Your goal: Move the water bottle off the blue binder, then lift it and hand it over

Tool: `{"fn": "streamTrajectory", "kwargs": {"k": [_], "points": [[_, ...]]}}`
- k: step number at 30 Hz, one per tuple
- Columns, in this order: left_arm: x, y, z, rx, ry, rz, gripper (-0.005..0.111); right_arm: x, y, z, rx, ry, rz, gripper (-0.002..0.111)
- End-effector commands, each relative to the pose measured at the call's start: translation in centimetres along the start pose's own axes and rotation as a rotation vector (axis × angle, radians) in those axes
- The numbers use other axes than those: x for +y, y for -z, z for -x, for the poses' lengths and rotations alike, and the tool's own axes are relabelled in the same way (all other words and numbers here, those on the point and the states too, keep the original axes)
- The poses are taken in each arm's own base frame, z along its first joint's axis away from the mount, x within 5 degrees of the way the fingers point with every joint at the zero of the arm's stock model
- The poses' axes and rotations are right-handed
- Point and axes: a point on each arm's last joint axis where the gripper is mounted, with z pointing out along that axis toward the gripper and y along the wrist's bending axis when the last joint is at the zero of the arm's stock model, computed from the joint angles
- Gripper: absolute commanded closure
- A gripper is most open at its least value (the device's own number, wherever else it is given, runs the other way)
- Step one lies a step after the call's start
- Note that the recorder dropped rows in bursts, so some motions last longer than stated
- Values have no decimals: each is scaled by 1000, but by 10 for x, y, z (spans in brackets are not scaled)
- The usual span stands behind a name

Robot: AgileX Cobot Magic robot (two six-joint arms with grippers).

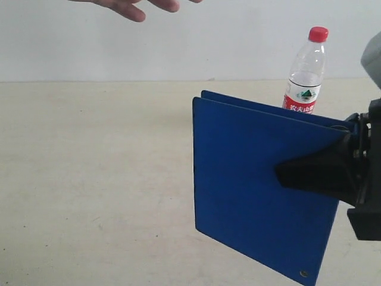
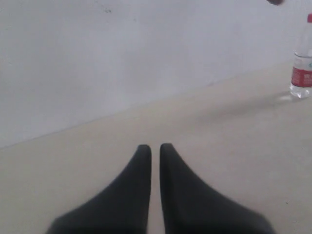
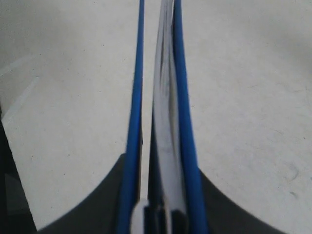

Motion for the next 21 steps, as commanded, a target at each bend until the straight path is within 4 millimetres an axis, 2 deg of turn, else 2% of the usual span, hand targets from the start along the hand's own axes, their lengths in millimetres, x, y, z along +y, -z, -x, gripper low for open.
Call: {"fn": "streamTrajectory", "kwargs": {"k": [1,4,7,12,18,21], "points": [[-6,-16,-12,-44,7,-26,102,0,2,6,-53,-10,-17,109],[-8,-26,-20,-69,42,-26,102,-3,2,9,-86,-28,-45,109],[-11,-37,-34,-76,197,-36,102,-4,3,14,-150,-62,-58,109],[-15,-50,-46,-169,204,-39,102,2,6,27,-289,-12,4,109],[-18,-60,-76,-20,146,-19,102,1,5,33,-357,-75,33,109],[-19,-62,-80,-24,145,-22,102,1,-4,35,-359,-82,78,109]]}}
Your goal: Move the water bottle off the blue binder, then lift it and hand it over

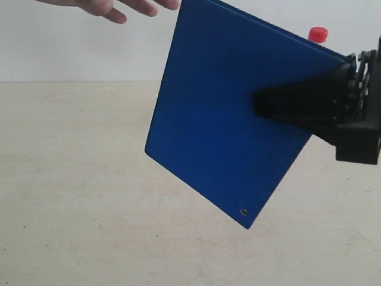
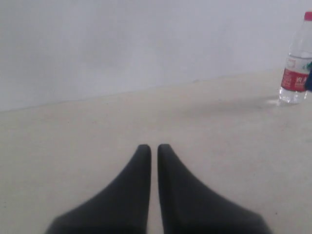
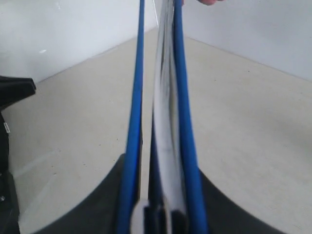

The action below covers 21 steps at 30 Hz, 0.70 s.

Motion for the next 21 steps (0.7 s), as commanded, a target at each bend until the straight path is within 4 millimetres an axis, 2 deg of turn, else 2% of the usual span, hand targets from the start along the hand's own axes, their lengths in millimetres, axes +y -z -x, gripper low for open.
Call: {"fn": "streamTrajectory", "kwargs": {"k": [1,3,5,7,9,14,16,20,21], "points": [[0,-3,-7,9,1,1,102,2,-15,2,-34,-17,76,109],[0,-3,-8,12,1,1,102,5,-32,2,-49,20,131,109],[0,-3,-8,10,1,1,102,12,-64,7,-42,83,174,109],[0,-3,-7,5,1,0,102,15,-89,15,-18,125,162,109],[0,-3,-7,0,1,-1,102,10,-104,24,-13,139,89,109],[0,-3,-7,-1,1,-1,102,4,-110,49,-63,168,19,109],[0,-3,-7,-1,-1,0,102,4,-110,49,-64,169,19,108],[0,-3,-7,-1,-1,0,102,4,-110,49,-60,177,19,87],[0,-3,-7,-1,-1,0,102,4,-110,49,-60,177,17,75]]}}
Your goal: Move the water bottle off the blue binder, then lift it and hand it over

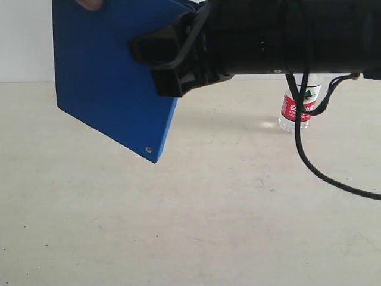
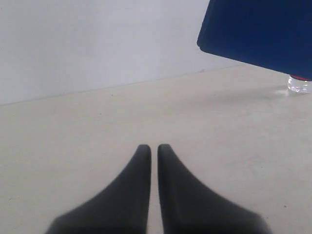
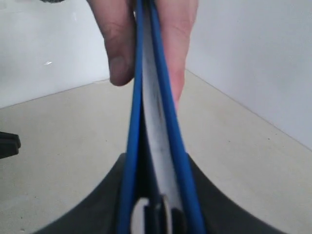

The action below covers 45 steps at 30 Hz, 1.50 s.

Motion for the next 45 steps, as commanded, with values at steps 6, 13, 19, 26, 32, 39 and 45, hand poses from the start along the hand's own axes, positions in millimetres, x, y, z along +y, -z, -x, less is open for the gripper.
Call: {"fn": "streamTrajectory", "kwargs": {"k": [6,13,19,26,32,39,45], "points": [[1,0,2,-35,-55,9,102,-7,36,31,-80,111,-236,55],[1,0,2,-37,-55,8,102,42,270,76,-608,50,-888,97],[1,0,2,-35,-55,9,102,75,370,-19,-869,-119,-1088,108],[1,0,3,-46,-47,4,102,48,231,-85,-361,41,-705,108],[1,0,3,-46,-47,4,102,61,152,-130,-15,-80,-284,108],[1,0,3,-46,-47,4,102,57,127,-144,126,-349,-273,108],[1,0,3,-46,-47,4,102,46,132,-145,21,-824,-434,108]]}}
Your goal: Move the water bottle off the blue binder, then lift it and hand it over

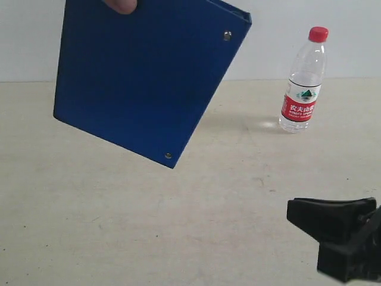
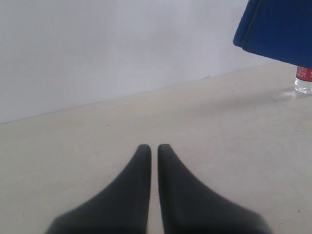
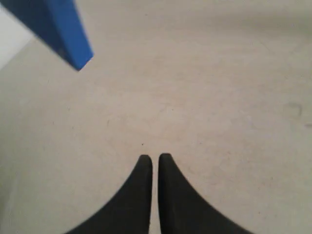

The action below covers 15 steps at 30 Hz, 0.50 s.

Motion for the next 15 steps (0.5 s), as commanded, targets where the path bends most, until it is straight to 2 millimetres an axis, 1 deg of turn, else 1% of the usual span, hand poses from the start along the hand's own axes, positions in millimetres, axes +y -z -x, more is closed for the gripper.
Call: {"fn": "streamTrajectory", "kwargs": {"k": [1,3,5,9,12,14,15], "points": [[-1,0,0,-13,13,-14,102,-5,3,5,-54,-339,-53,108],[-1,0,0,-13,13,-14,102,-6,5,7,-80,-487,-54,108],[-1,0,0,-13,13,-14,102,-8,9,10,-118,-541,-65,108],[-1,0,0,-13,13,-14,102,-16,23,18,-238,-445,-120,108],[-1,0,0,-13,13,-14,102,-24,40,27,-378,-456,-174,108],[-1,0,0,-13,13,-14,102,-30,57,36,-479,-361,-238,108],[-1,0,0,-13,13,-14,102,-31,65,41,-515,-267,-280,108]]}}
